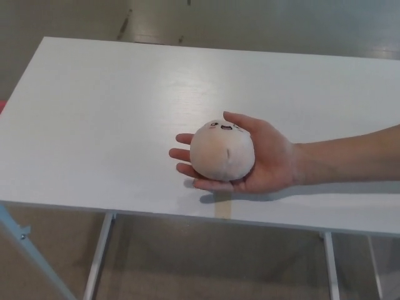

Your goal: Use the left hand to take the pink dumpling toy on a person's hand and put it on the desk.

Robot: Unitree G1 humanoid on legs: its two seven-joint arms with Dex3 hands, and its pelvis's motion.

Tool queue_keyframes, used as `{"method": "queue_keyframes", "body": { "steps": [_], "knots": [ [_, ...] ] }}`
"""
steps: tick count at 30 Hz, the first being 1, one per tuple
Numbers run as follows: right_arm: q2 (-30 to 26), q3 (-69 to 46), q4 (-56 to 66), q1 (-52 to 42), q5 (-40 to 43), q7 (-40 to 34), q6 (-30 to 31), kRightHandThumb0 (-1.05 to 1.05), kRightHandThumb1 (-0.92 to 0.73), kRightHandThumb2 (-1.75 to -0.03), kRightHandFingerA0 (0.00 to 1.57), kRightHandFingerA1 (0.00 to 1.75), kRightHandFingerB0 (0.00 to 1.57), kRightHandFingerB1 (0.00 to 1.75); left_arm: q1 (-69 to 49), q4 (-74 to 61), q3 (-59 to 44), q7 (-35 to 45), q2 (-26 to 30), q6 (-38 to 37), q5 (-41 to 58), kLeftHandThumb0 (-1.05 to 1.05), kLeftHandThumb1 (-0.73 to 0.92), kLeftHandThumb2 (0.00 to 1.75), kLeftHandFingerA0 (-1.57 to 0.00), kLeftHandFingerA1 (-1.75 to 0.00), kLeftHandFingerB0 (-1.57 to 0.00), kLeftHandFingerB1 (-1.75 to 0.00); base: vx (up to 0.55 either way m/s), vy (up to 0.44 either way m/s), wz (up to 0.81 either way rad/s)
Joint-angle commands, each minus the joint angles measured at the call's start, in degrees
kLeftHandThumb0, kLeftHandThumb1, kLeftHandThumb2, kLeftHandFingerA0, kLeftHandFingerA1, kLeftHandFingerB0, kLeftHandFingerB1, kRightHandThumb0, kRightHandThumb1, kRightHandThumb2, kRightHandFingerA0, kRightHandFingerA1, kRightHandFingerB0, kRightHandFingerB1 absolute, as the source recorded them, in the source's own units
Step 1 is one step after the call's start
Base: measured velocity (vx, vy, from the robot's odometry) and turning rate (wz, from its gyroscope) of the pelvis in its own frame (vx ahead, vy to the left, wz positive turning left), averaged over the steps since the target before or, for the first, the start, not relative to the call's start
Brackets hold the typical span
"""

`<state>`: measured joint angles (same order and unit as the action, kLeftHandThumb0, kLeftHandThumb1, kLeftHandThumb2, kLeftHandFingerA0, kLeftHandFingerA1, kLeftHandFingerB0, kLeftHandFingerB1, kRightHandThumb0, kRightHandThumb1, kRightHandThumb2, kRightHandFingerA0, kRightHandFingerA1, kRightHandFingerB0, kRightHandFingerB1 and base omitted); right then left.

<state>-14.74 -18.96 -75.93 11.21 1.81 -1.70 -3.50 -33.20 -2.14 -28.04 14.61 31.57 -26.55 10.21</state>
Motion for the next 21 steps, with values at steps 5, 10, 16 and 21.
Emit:
{"method": "queue_keyframes", "body": {
  "steps": [5,10,16,21],
  "knots": [
    [-0.2,0.4,0.0,-0.5,0.2,0.0,-0.1,-0.19,-0.67,-0.59,0.64,0.46,0.50,0.41,21.4,-28.3,-11.0,4.3,21.7,4.0,23.2,-0.61,0.36,0.69,-0.35,-0.49,-0.27,-0.39,0.00,0.000,0.00],
    [-0.2,0.5,0.0,-0.4,0.2,0.0,-0.1,-0.20,-0.67,-0.60,0.66,0.46,0.52,0.42,42.7,-24.0,4.0,4.4,27.3,14.0,14.6,-0.58,0.43,0.54,-0.42,-0.39,-0.31,-0.31,0.00,0.000,0.00],
    [-0.3,0.6,-0.1,-0.2,0.1,0.3,0.2,-0.20,-0.67,-0.60,0.64,0.46,0.50,0.41,65.2,-17.9,21.7,10.0,21.7,22.5,3.6,-0.59,0.44,0.54,-0.40,-0.38,-0.28,-0.30,0.00,0.000,-0.01],
    [-0.4,0.9,0.0,-0.1,-0.1,0.5,0.2,-0.20,-0.67,-0.60,0.64,0.45,0.51,0.42,75.5,-12.0,32.0,12.4,14.0,27.7,-3.9,-0.63,0.38,0.70,-0.29,-0.44,-0.21,-0.37,0.00,0.000,0.00]
  ]
}}
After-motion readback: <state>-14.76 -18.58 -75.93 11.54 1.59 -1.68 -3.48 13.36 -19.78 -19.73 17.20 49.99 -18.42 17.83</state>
